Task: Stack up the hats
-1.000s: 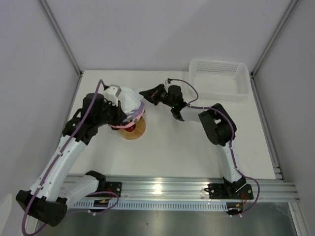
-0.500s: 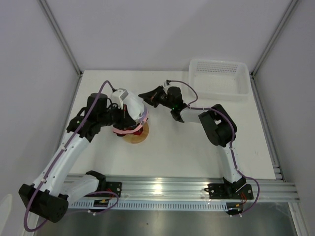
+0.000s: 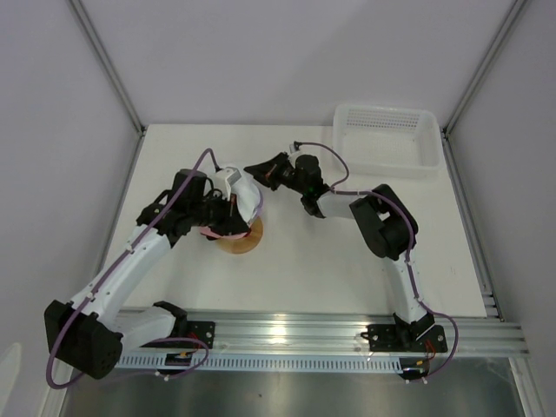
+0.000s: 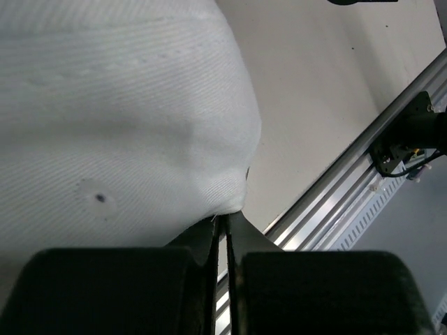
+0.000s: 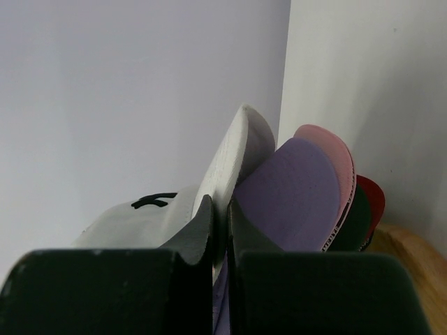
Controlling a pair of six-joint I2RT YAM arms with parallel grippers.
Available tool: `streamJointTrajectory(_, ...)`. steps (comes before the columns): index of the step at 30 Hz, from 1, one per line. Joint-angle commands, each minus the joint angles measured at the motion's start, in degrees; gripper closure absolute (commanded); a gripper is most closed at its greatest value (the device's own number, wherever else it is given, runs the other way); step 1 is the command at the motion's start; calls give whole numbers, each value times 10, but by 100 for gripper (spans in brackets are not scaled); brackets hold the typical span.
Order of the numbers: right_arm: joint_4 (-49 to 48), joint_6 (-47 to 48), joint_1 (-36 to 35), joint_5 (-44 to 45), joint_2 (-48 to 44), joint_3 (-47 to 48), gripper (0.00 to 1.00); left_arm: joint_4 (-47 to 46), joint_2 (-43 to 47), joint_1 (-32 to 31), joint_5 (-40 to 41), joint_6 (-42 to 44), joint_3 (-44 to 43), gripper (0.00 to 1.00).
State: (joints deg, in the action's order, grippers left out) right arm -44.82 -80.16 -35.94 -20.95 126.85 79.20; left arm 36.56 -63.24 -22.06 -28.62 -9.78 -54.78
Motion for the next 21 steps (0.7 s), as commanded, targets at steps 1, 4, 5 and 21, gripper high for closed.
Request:
streamJointTrajectory(1,67,108,-3,56,24,-21,100,78,-42,-18,42,-30,38,99)
streamJointTrajectory(4,51,124,-2,63,18,-33,100,90,-64,-18,90,-44,35,99)
streamJointTrajectory(5,47,126,-1,65,18,-37,100,96,-66,-18,108,-48,34,99)
streamJointTrajectory(21,34,122,18,67,31,-69,100,68,-102,-18,162,-117,71,99)
